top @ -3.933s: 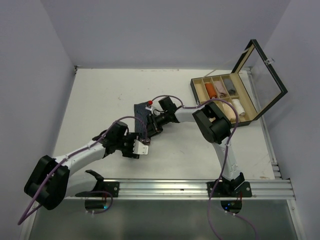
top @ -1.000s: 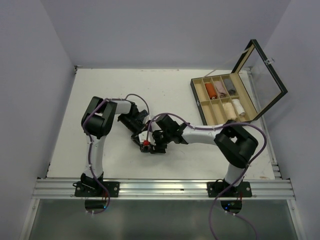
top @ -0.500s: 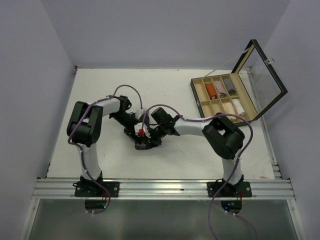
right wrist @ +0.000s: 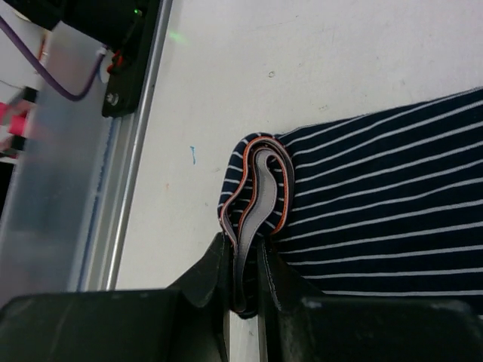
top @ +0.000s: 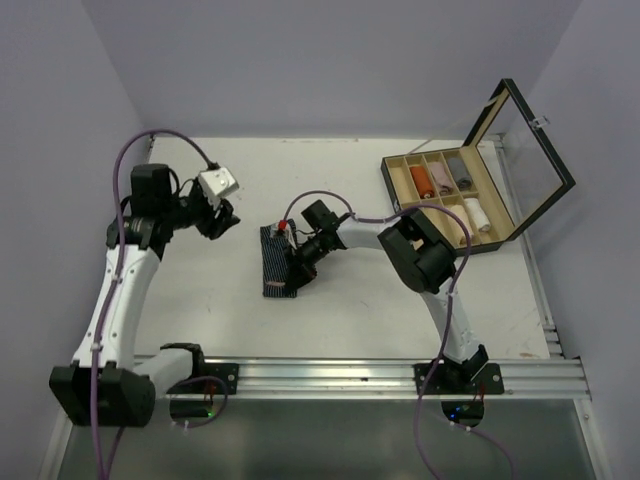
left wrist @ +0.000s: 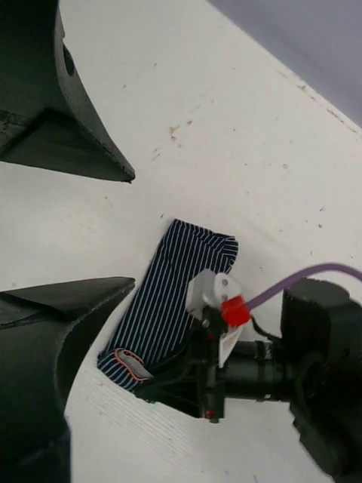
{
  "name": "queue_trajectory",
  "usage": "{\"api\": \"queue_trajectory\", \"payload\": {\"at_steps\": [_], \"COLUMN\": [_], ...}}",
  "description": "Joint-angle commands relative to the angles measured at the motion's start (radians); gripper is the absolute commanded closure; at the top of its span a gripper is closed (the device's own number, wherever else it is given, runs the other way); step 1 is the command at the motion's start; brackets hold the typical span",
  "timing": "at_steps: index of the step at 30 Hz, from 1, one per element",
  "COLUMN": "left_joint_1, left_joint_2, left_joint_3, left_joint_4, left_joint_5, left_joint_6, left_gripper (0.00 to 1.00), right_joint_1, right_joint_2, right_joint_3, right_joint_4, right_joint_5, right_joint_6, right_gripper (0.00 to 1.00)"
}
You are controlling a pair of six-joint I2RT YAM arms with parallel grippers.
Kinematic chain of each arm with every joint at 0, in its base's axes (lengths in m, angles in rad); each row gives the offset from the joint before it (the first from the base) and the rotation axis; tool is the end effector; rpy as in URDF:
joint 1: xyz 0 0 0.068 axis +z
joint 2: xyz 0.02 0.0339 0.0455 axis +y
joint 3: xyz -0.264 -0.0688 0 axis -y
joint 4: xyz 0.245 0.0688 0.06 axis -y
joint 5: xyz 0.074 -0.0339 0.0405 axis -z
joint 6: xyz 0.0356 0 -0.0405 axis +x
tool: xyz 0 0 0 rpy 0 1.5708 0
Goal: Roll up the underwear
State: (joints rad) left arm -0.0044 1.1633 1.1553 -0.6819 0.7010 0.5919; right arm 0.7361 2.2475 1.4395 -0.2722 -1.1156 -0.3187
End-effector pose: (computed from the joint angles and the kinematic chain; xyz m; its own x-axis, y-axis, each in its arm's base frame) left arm 0.2388 -0.0240 0.3495 -0.2487 0.4275 -0.8691 0.7707 0.6308 0.0897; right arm 0.3048 0.3193 0.1046 -0.4300 -0.5755 -0.6957 -0.7830 -0.1460 0.6047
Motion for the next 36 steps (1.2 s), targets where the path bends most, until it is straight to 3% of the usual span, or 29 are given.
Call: {"api": "queue_trajectory", "payload": {"at_steps": [1,4,8,13,26,31,36], "left_joint_1": [-0.099,-0.269,-0.403,-0.538,-0.666,-0.689,-0.732], "left_joint_2": [-0.074,-0.151,-0.255,-0.265,-0.096,0.027,0.039], "left_joint_3": [-0.161,-0.314,-0.55,-0.678,-0.785,-0.799,-0.838], "left_joint_4": [0.001,0.027,0.18,0.352,0.59,0.663,0.714], "left_joint_5": [-0.084,-0.19,-0.271,-0.363,-0.439,-0.538,-0.601], "left_joint_6": [0.234,0.29,0.331,0.368,0.393,0.37,0.385], "left_gripper": [0.46,0.5,0.46,0.44,0.45,0.47,0.49], "right_joint_1": [-0.027,-0.038,-0.044,-0.05,-0.055,-0.055,-0.055], "right_joint_2": [0.107,0.168,0.228,0.273,0.311,0.308,0.313], "right_joint_3": [0.065,0.11,0.156,0.179,0.177,0.183,0.197], "right_joint_4": [-0.073,-0.079,-0.104,-0.134,-0.182,-0.208,-0.26], "right_joint_5": [-0.007,-0.032,-0.038,-0.038,-0.05,-0.046,-0.049], "right_joint_6": [0.122,0.164,0.179,0.191,0.204,0.175,0.141], "right_gripper": [1.0,1.0,1.0,1.0,1.0,1.0,1.0]}}
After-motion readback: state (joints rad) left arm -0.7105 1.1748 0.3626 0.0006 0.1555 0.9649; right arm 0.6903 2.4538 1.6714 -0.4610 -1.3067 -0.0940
